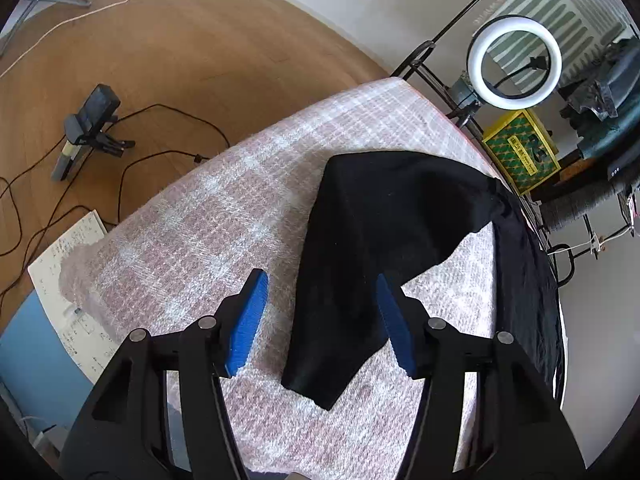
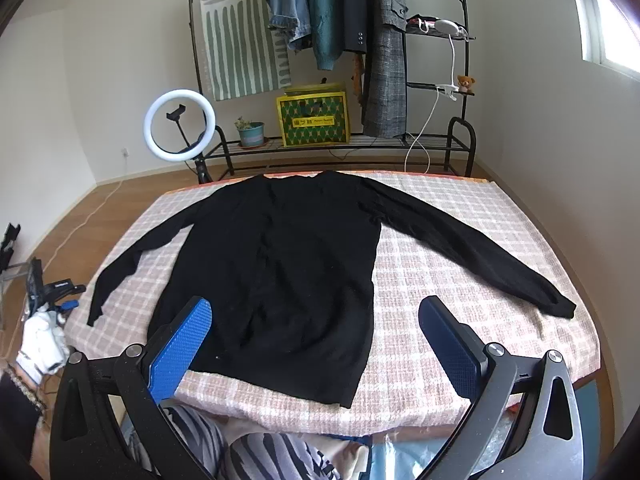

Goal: Fold large clothes

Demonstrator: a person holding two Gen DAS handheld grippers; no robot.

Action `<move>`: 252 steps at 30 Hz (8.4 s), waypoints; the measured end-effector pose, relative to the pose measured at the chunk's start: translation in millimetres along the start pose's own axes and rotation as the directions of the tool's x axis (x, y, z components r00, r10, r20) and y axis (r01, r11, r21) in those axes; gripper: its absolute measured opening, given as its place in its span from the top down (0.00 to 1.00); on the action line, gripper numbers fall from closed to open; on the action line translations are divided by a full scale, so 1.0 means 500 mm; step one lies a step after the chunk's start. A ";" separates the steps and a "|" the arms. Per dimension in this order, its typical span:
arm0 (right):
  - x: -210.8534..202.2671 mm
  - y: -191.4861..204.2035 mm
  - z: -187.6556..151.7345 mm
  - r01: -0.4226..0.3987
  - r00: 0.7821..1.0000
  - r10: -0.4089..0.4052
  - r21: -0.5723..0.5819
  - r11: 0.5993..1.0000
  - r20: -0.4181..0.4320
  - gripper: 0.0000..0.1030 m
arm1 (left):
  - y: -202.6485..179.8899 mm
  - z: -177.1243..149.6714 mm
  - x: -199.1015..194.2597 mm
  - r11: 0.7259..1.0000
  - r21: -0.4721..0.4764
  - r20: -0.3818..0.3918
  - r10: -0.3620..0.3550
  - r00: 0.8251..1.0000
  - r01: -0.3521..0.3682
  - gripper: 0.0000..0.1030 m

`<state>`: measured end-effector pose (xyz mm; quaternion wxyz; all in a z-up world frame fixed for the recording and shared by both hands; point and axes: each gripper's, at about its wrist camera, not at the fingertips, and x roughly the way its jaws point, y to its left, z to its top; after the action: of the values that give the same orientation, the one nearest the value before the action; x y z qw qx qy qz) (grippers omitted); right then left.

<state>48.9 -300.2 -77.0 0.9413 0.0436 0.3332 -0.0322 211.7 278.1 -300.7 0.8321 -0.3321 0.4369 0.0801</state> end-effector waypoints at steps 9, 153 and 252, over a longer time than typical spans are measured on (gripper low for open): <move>0.007 0.003 -0.008 -0.002 1.000 0.002 -0.009 1.000 -0.014 0.00 | -0.027 0.016 0.088 0.997 0.019 -0.023 0.075 0.997 -0.074 0.68; 0.997 0.342 0.368 -0.444 0.833 0.445 0.083 0.892 -0.330 0.96 | -0.488 -0.479 -0.053 0.397 0.900 -0.108 -0.195 0.975 0.179 0.97; 0.295 -1.029 -0.164 0.360 0.928 -0.151 0.717 0.597 -0.340 0.48 | -0.876 -0.586 -0.062 0.464 0.751 -0.419 -0.215 0.882 0.470 0.51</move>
<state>65.9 -807.9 -264.5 0.7689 0.3948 0.4032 -0.3006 181.0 -235.3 -181.7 0.8192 0.0167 0.4514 -0.3534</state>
